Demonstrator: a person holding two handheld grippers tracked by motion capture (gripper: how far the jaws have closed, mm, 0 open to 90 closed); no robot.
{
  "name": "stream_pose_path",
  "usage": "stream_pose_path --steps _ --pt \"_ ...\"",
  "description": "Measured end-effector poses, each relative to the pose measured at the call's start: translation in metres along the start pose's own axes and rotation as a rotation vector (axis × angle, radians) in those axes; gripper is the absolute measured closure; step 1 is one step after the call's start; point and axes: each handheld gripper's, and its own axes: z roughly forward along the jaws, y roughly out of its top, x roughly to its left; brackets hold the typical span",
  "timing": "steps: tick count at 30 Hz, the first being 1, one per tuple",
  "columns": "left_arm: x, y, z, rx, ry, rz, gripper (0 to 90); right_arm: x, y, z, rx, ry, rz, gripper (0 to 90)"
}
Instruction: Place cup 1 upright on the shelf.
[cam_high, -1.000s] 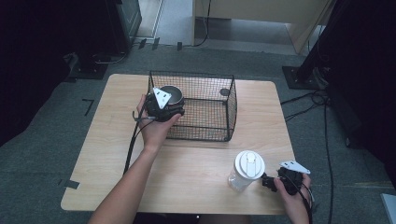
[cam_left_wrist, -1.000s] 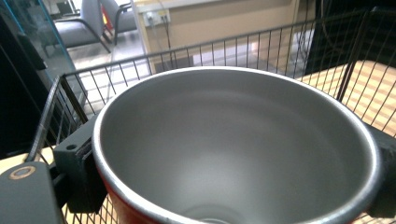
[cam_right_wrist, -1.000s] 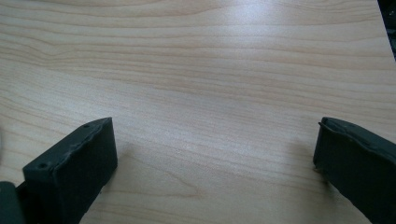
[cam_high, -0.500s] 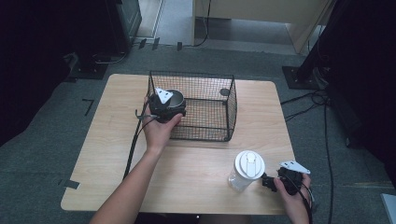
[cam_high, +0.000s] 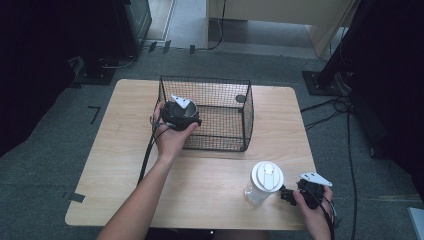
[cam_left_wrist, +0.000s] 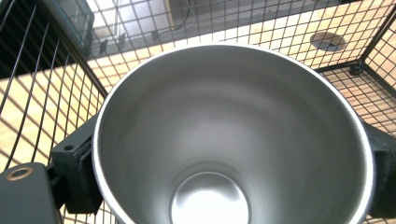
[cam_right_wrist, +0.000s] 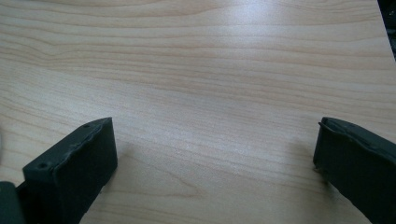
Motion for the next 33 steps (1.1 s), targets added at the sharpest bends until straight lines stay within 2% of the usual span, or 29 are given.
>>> stream_pose_path --steps 1,2,3,5,9,15,26,29,30,31,33 --pt "0.000 0.000 0.000 0.000 0.000 0.000 5.9 0.000 0.000 0.000 0.000 0.000 0.000 0.0" --pt "0.001 0.001 -0.001 0.005 -0.013 -0.026 4.5 0.000 0.000 0.000 0.000 0.000 -0.001 0.0" --pt "0.001 0.001 -0.001 0.005 -0.013 -0.026 4.1 0.000 0.000 0.000 0.000 0.000 -0.001 0.0" --pt "0.001 0.001 -0.002 0.007 -0.023 -0.053 2.0 0.000 0.000 0.000 0.000 0.000 -0.001 0.0" --pt "0.001 -0.001 -0.002 0.022 -0.026 -0.060 0.0 0.000 0.000 0.000 0.000 0.000 -0.001 0.0" --pt "-0.002 -0.002 -0.007 0.012 -0.020 -0.064 0.0 0.000 0.000 0.000 0.000 0.000 -0.001 0.0" --pt "0.000 0.000 -0.032 -0.070 -0.048 -0.062 0.0 0.000 0.000 0.000 0.000 0.000 -0.001 0.0" --pt "0.001 0.003 -0.046 -0.114 -0.071 -0.061 0.0 0.000 0.000 0.000 0.000 0.000 0.000 0.0" --pt "0.001 0.003 -0.046 -0.114 -0.071 -0.061 0.0 0.000 0.000 0.000 0.000 0.000 0.000 0.0" --pt "0.001 0.005 -0.055 -0.134 -0.079 -0.051 0.0 0.000 0.000 0.000 0.000 0.000 -0.001 0.0" --pt "0.002 0.005 -0.061 -0.151 -0.080 -0.045 0.0 0.000 0.000 0.000 0.000 0.000 -0.001 0.0"
